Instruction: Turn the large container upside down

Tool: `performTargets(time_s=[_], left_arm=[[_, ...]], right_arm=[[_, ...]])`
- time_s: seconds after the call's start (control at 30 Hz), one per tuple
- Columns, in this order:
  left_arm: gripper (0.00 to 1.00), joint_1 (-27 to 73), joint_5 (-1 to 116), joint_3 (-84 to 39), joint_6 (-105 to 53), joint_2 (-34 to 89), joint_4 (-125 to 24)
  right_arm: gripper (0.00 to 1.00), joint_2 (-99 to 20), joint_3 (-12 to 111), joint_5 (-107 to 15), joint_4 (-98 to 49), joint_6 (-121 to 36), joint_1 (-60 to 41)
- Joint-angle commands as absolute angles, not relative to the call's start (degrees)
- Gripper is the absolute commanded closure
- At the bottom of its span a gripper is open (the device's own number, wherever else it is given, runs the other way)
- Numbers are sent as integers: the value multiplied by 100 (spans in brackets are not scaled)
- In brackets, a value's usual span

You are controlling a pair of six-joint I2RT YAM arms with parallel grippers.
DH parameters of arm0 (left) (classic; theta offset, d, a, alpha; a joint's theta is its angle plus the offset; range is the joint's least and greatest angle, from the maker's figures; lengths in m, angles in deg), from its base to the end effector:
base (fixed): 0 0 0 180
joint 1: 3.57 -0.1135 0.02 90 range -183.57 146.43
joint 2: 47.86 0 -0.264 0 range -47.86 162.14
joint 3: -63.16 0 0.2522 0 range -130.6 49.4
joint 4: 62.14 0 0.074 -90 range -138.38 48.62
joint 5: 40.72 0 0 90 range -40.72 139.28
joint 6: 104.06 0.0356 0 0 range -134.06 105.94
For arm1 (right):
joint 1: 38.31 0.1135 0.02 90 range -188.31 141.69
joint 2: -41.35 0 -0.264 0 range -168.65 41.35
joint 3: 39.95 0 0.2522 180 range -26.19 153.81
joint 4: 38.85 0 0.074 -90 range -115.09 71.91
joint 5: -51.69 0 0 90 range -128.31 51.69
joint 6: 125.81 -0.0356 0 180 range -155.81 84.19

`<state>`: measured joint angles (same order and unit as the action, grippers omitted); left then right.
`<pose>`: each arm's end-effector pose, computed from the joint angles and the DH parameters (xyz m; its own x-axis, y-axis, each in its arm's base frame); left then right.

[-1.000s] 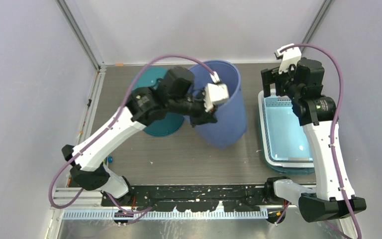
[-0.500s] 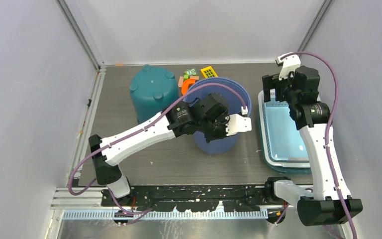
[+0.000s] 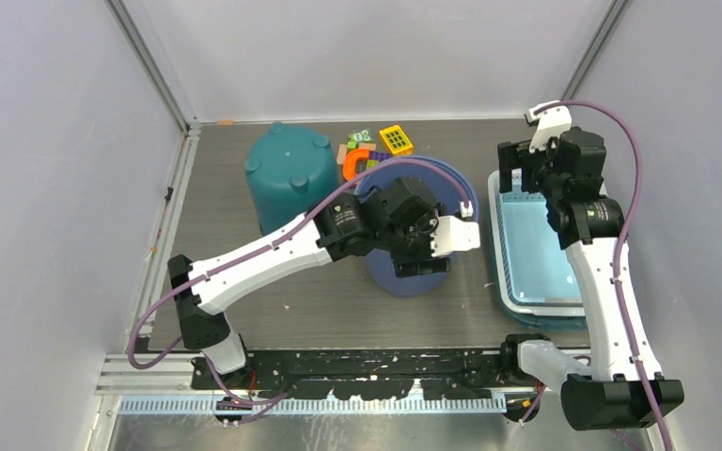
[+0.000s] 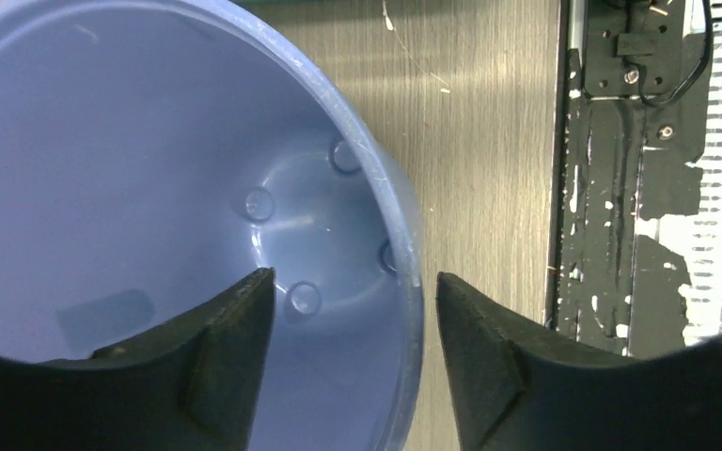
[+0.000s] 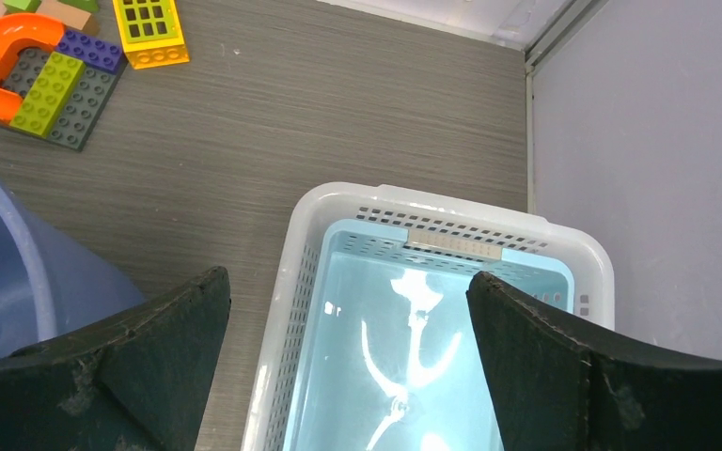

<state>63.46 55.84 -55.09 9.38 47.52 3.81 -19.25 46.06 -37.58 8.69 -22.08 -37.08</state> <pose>0.1356 -0.3303 0.3997 0.1323 0.7006 -0.7012 0.9751 0.0351 0.2190 0.2197 0.0043 0.4104 -0.3636 -0.2452 -0.8987 -0.0988 0.9694 -0.2245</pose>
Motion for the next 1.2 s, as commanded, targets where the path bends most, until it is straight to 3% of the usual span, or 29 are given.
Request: performTargets(time_s=[0.0, 0.23, 0.4, 0.63, 0.87, 1.17], left_arm=[[27, 6367, 5533, -6050, 971, 4503, 328], [1, 6240, 4828, -7133, 970, 4123, 615], [0, 5669, 3598, -7126, 967, 3720, 180], [0, 4424, 2966, -5299, 984, 3003, -395], [0, 3437, 3586, -4222, 617, 2784, -636], [0, 3118, 3530, -3446, 658, 3063, -1282]], right_arm=[[0, -1809, 4543, -3959, 538, -2305, -3752], [0, -1823, 4499, -4066, 537, -2342, -3752], [0, -1876, 4493, -4123, 549, -2375, -3752], [0, -1941, 4474, -4310, 549, -2470, -3753], [0, -1968, 4465, -4397, 560, -2518, -3752], [0, -1954, 4413, -4515, 563, -2554, -3753]])
